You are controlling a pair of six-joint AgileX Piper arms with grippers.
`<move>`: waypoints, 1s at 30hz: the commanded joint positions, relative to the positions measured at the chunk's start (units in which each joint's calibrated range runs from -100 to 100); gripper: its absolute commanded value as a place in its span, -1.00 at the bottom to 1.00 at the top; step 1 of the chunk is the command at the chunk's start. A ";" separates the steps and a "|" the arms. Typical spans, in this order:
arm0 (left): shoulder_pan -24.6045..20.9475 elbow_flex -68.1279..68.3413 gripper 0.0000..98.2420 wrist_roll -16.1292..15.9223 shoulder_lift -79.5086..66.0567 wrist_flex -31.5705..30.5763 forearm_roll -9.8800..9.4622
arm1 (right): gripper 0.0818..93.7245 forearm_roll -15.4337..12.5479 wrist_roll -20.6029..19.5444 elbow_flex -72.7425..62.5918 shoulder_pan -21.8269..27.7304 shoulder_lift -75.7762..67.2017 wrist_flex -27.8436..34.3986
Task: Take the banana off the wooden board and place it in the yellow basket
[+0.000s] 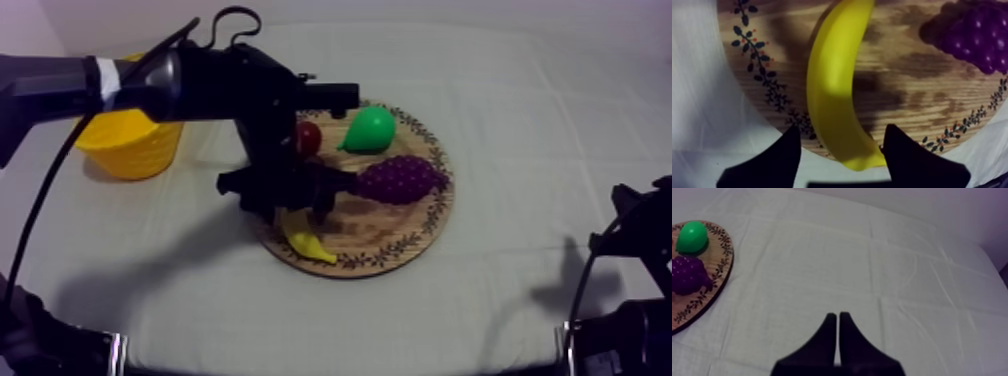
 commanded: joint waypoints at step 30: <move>0.47 -7.50 -0.25 -4.34 6.22 8.28 -6.37 | -0.99 0.01 0.01 0.02 -0.01 -0.02 0.04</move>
